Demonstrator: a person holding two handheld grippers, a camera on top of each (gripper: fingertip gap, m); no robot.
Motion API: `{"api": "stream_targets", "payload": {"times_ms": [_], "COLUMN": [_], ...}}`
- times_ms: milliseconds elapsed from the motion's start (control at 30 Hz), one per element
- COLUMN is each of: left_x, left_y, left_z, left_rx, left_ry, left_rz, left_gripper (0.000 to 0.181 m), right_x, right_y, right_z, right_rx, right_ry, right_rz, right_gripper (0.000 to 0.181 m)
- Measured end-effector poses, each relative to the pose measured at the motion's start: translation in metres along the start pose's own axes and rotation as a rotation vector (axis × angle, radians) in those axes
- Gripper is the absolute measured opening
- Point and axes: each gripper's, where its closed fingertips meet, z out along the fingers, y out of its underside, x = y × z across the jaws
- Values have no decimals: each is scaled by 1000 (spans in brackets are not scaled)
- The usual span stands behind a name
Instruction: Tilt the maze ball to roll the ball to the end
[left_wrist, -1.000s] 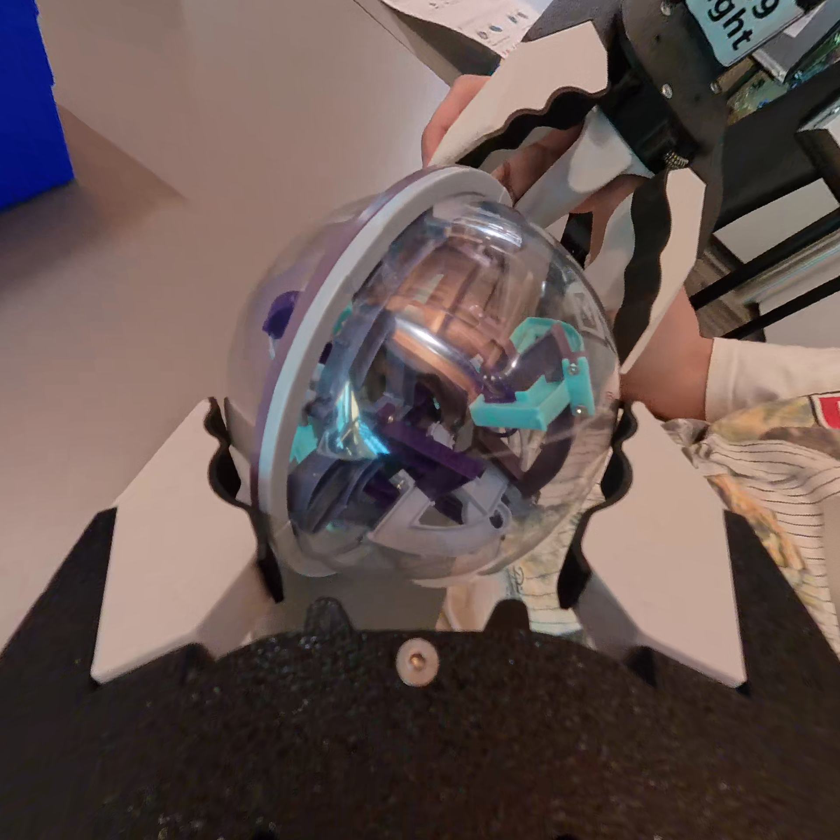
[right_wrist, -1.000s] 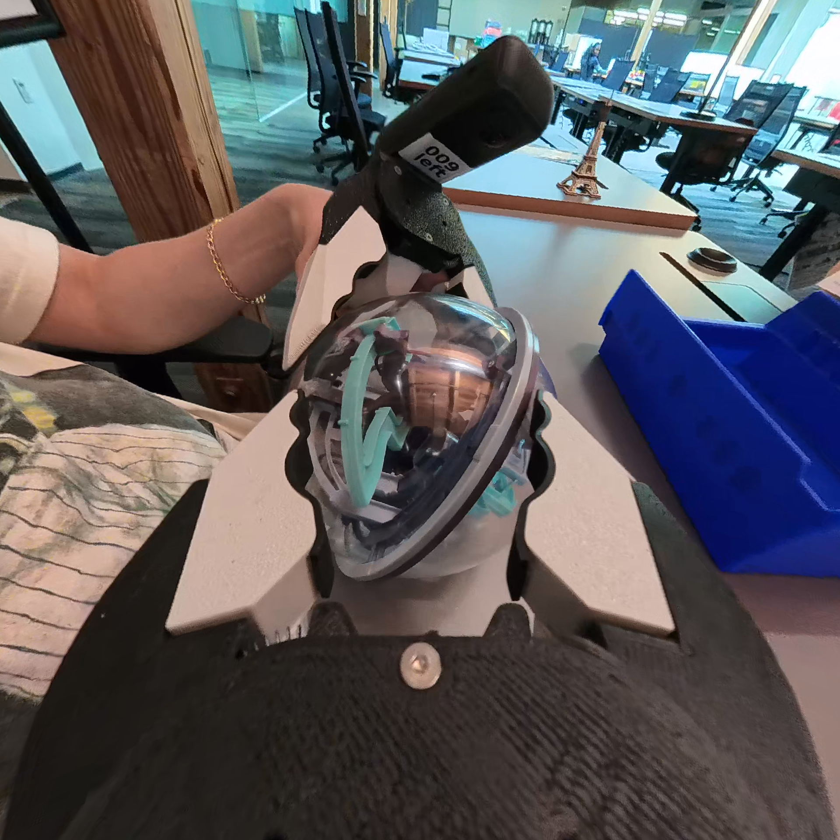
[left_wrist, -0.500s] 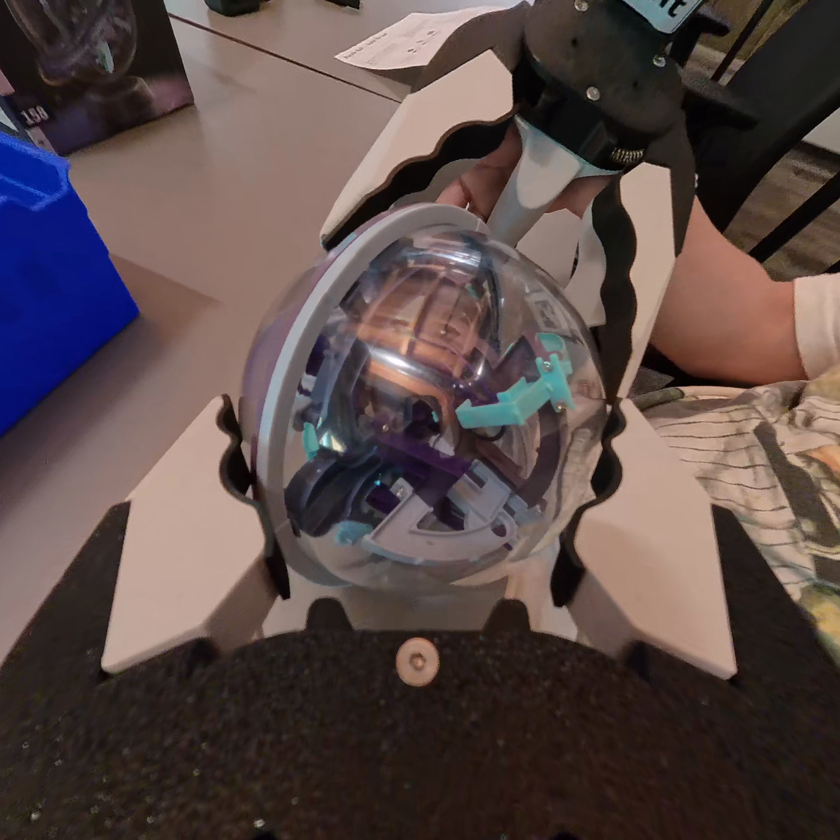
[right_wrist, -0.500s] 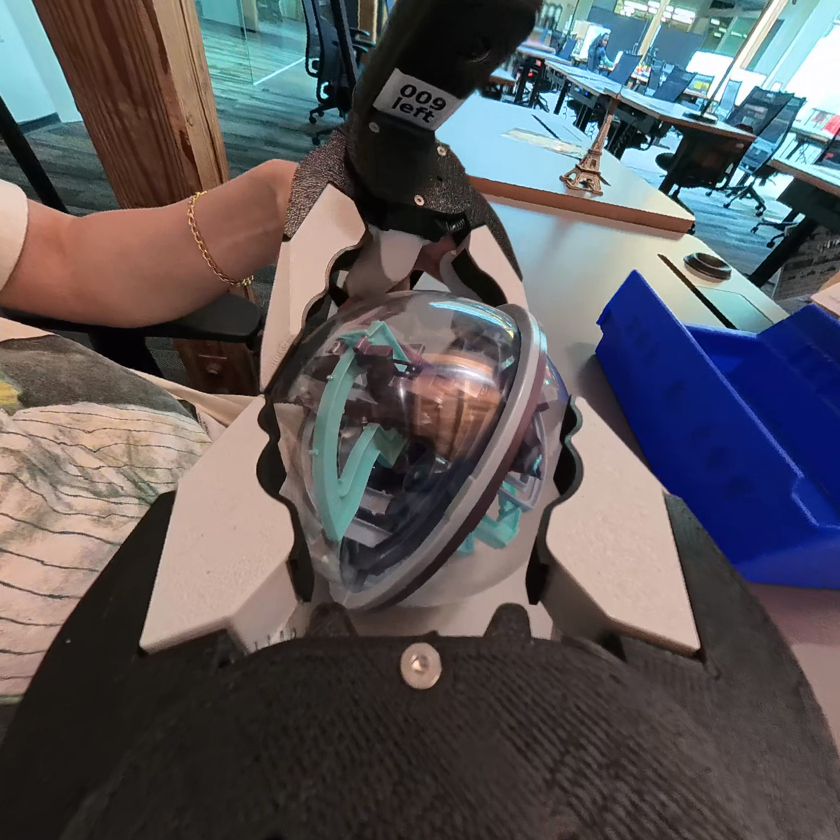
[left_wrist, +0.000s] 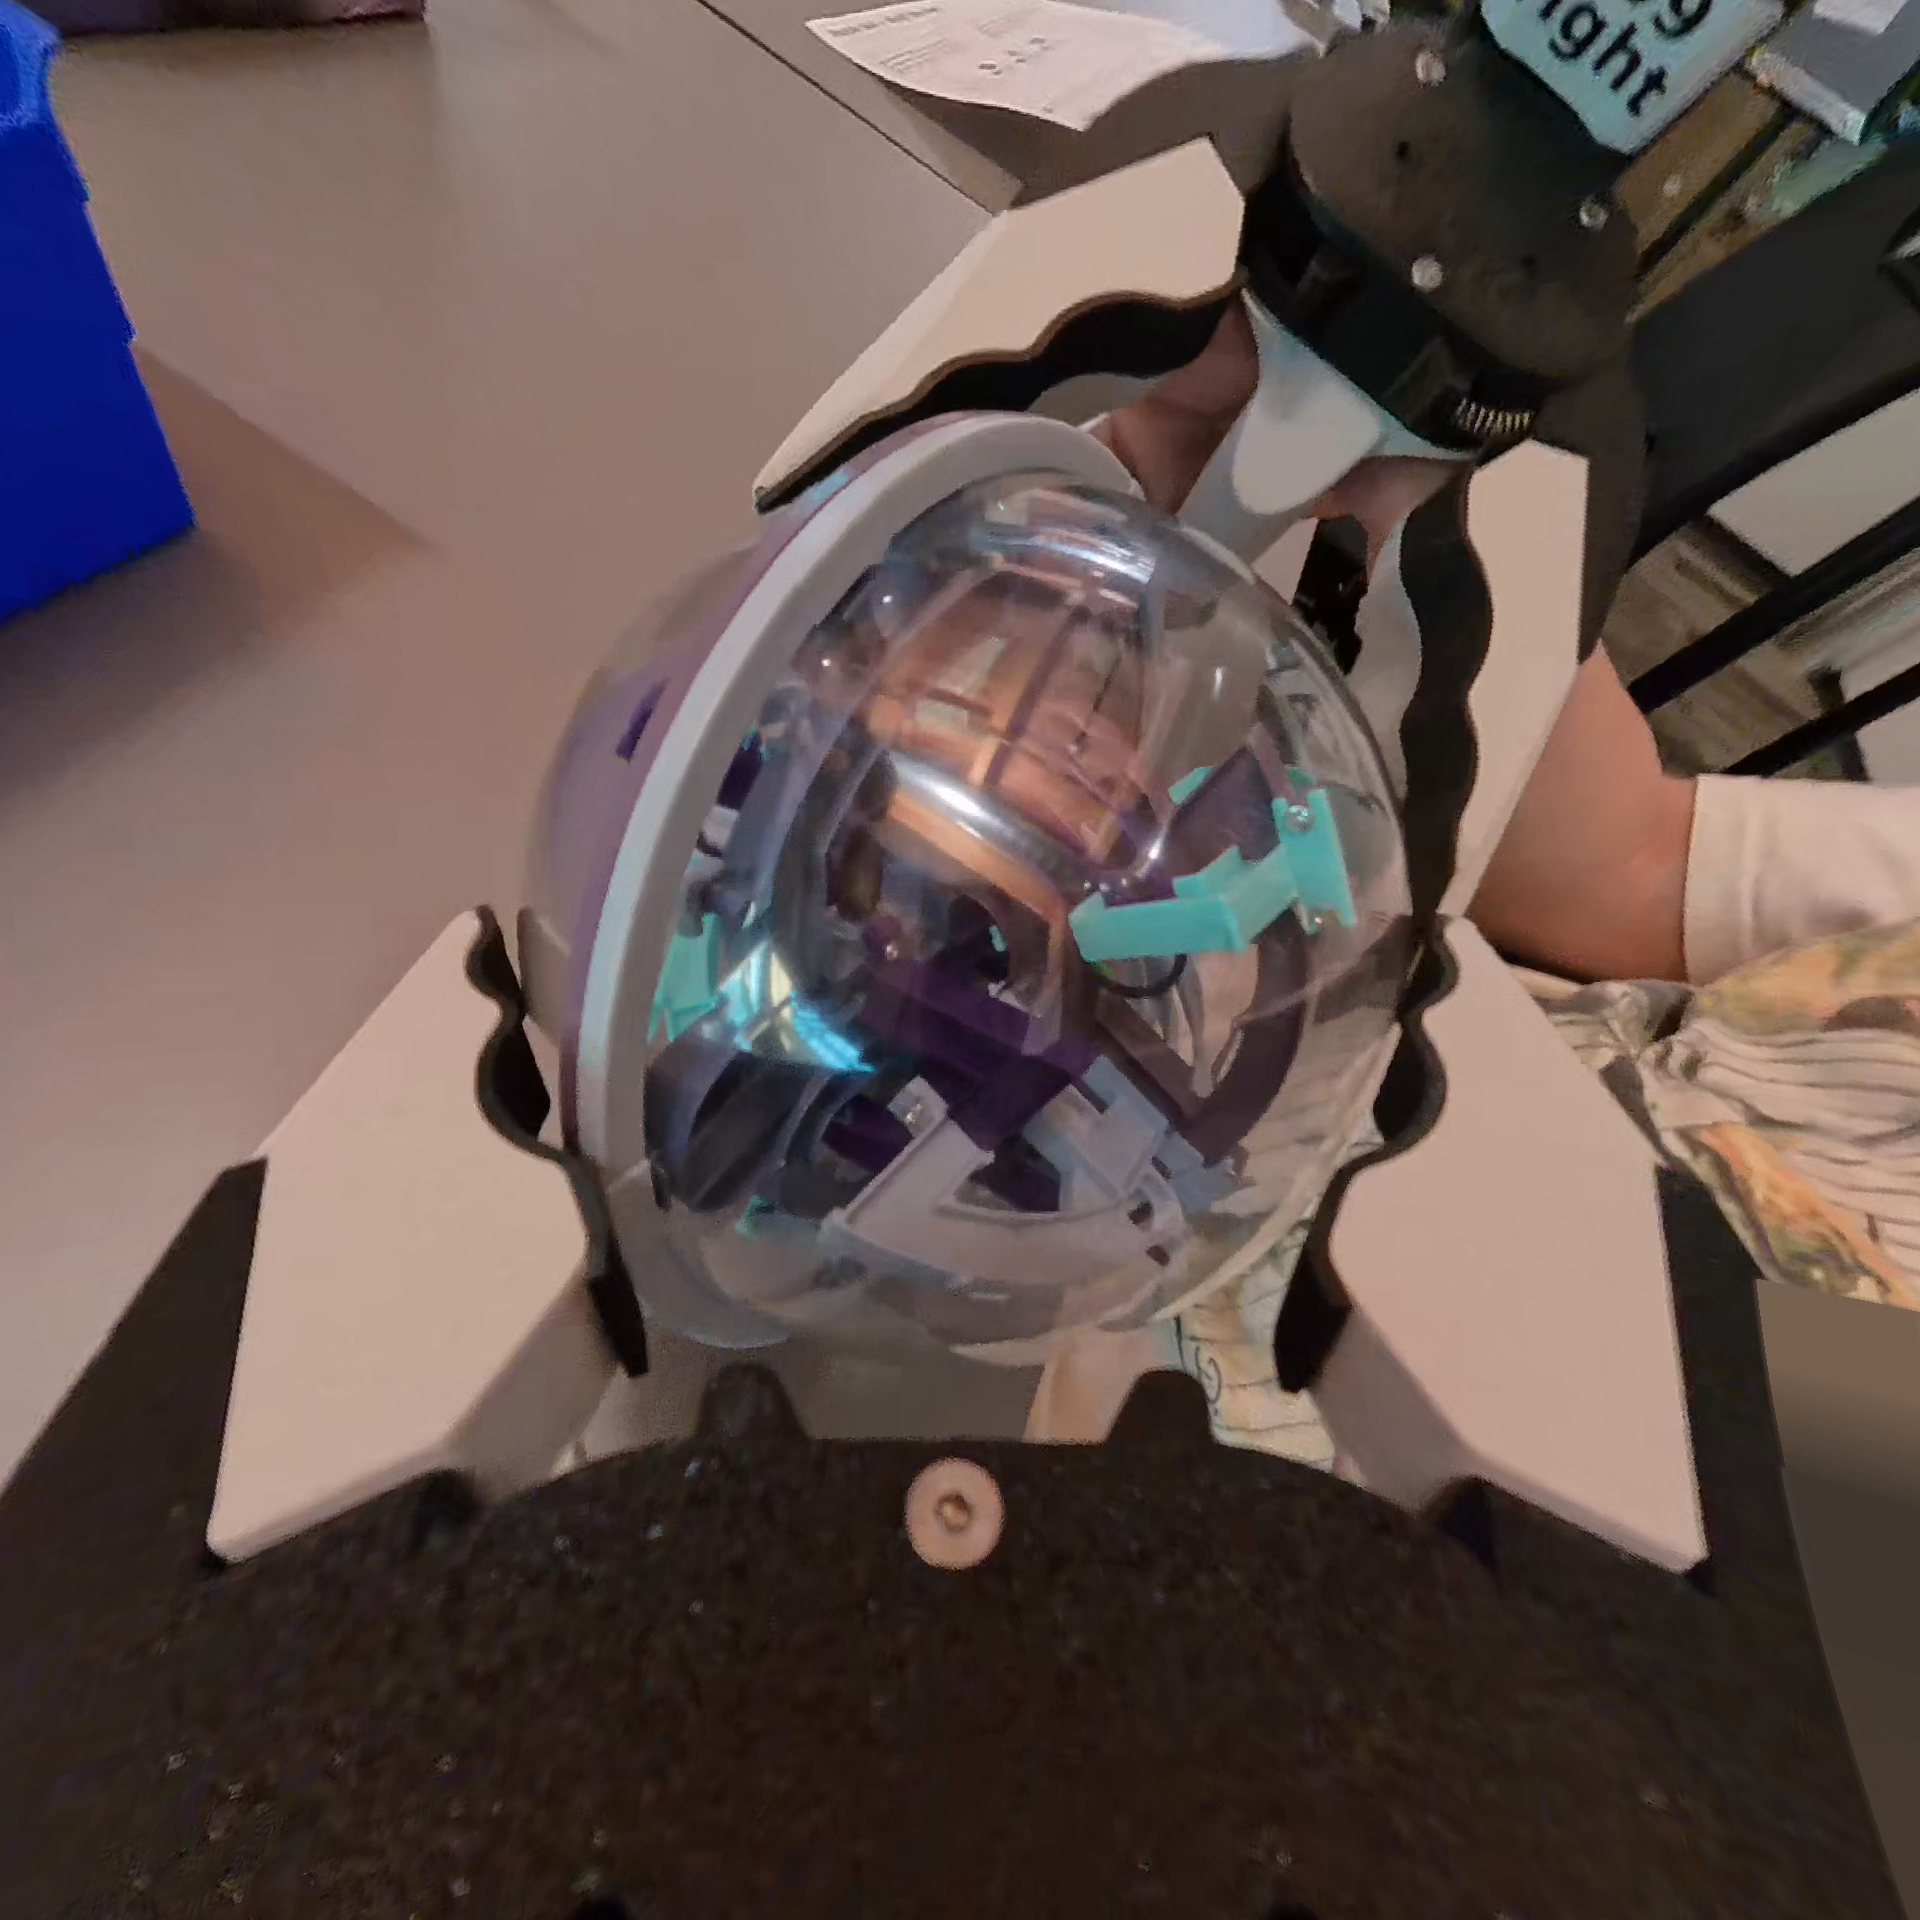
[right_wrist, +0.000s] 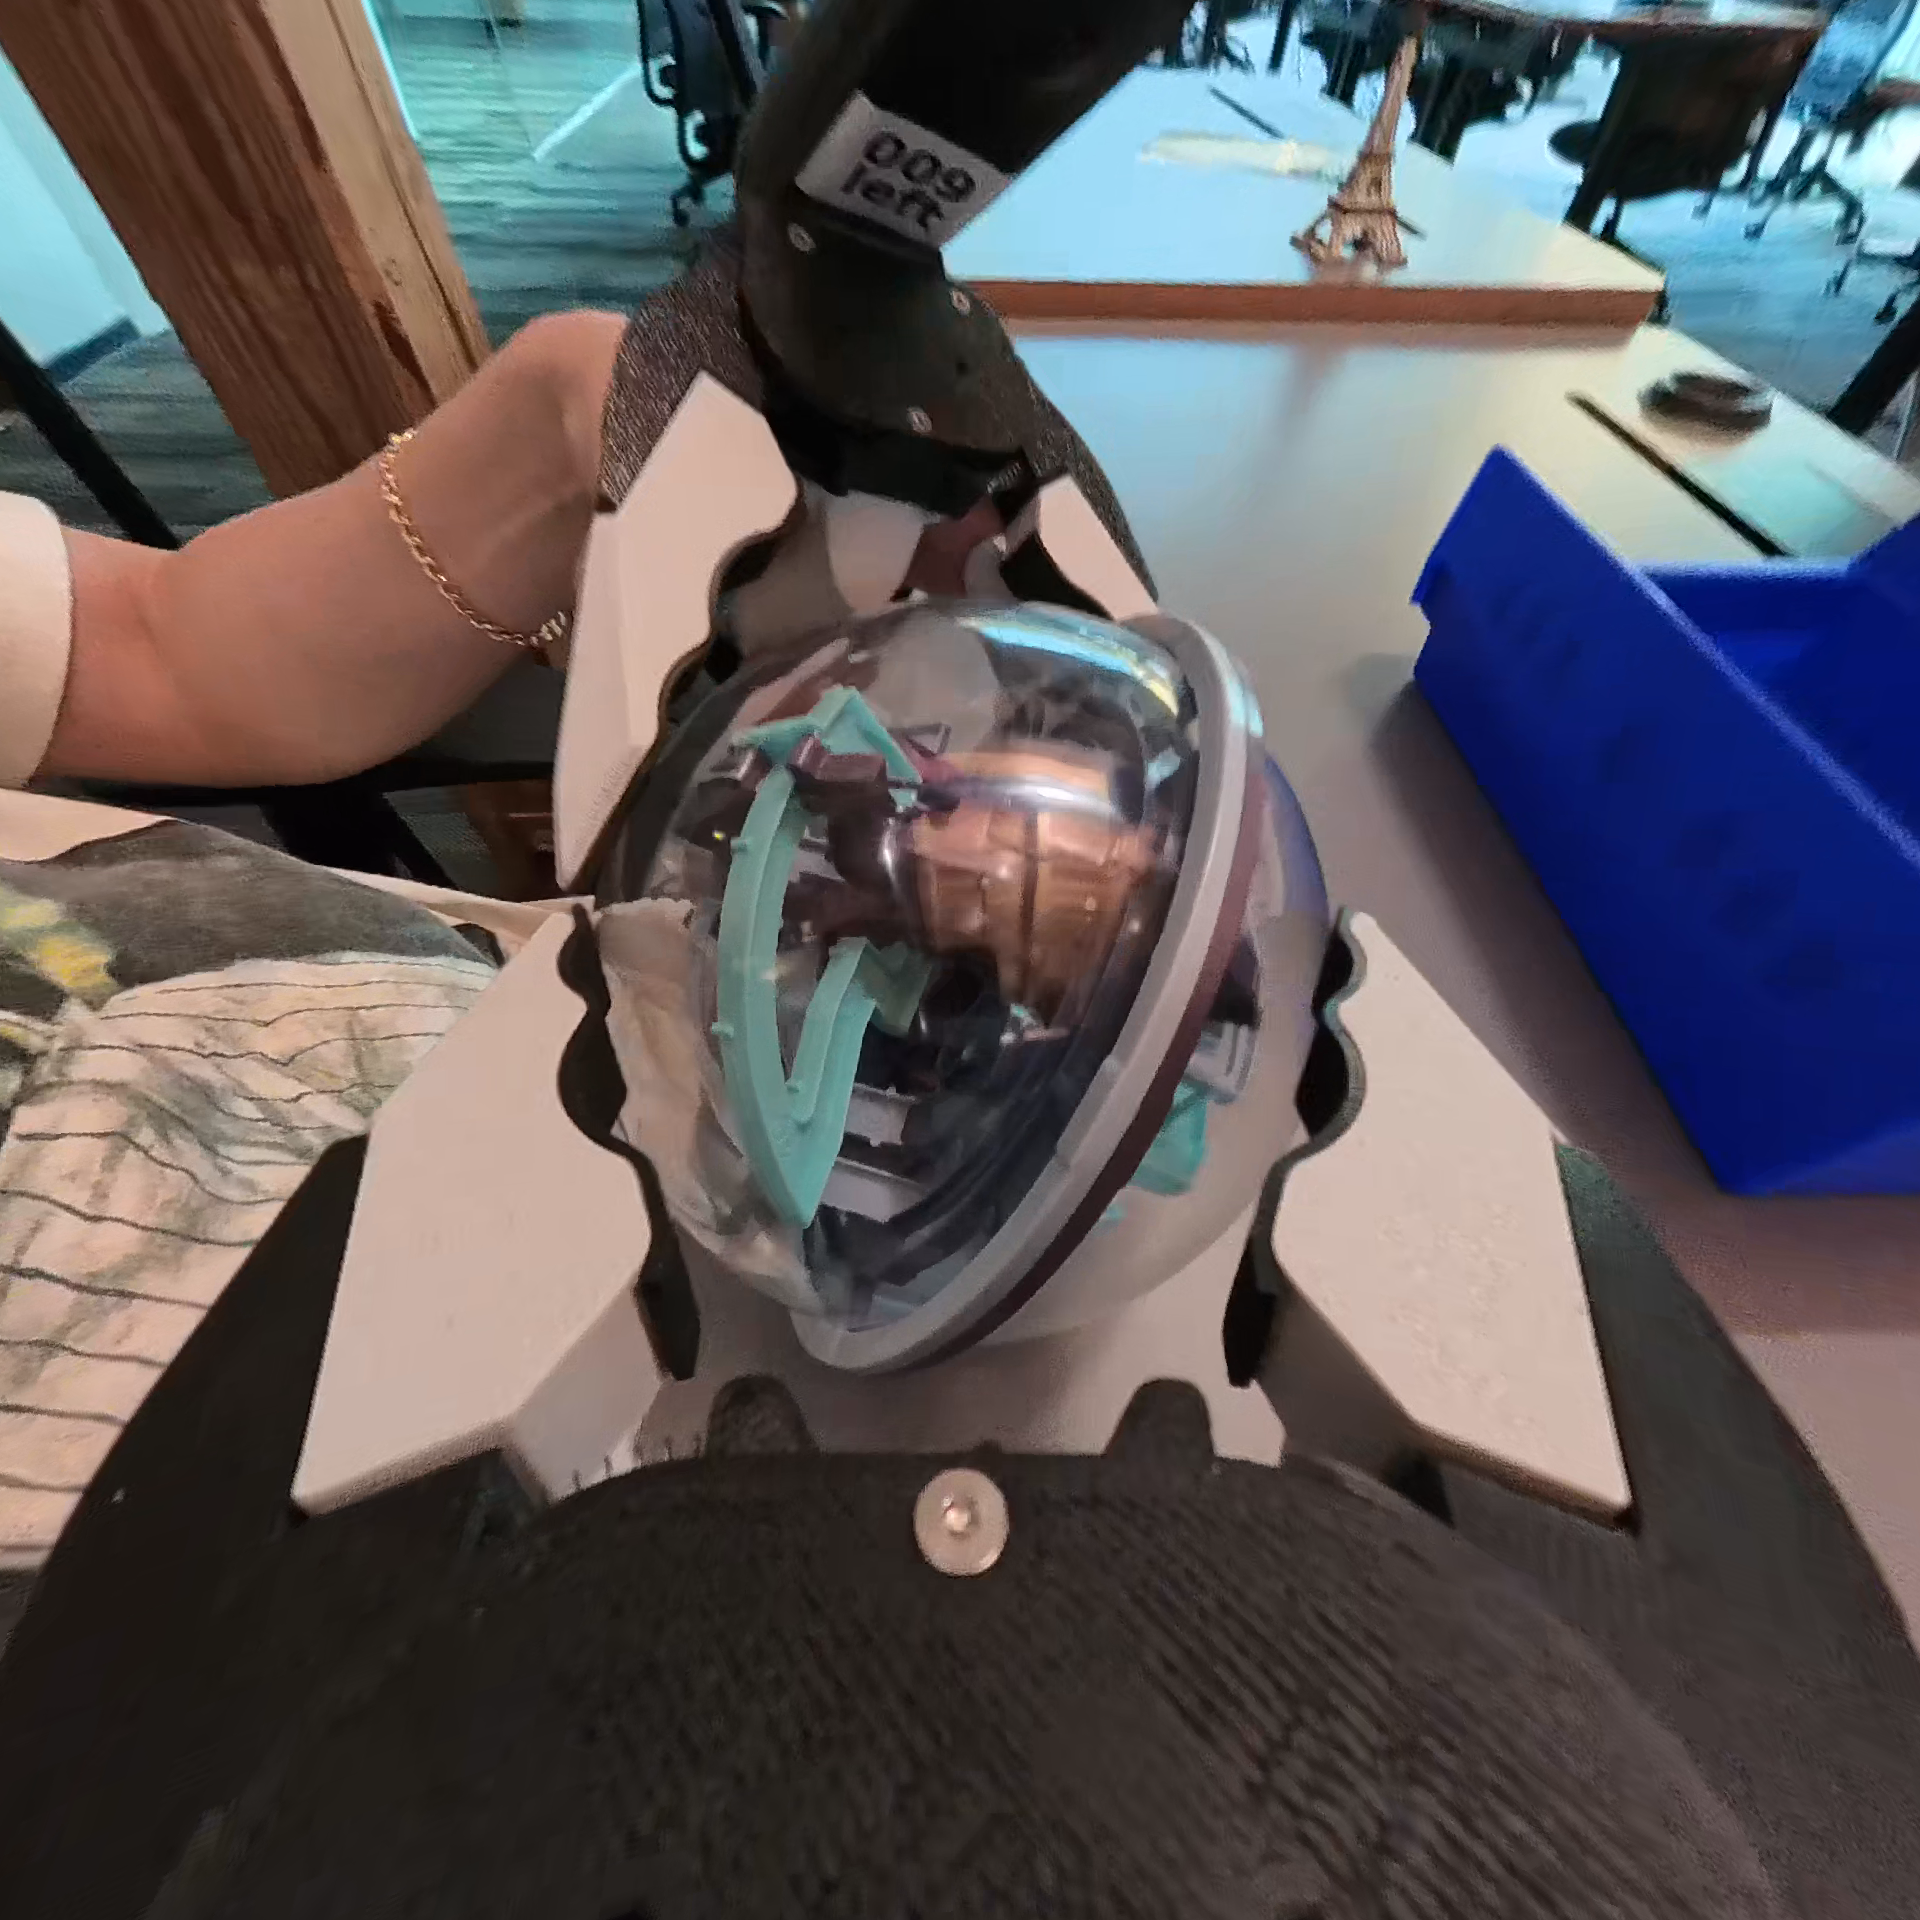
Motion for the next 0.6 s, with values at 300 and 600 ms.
{"api": "stream_targets", "payload": {"times_ms": [300, 600], "left_x": [-8, 8], "left_y": [5, 19], "left_z": [-7, 1], "left_rx": [17, -30], "left_ry": [40, 255], "left_rz": [-130, -276], "left_gripper": [158, 158], "right_x": [5, -1], "right_y": [17, 8], "right_z": [14, 9], "right_rx": [-85, -15], "right_ry": [17, -60], "right_rz": [21, 129], "right_gripper": [147, 149]}}
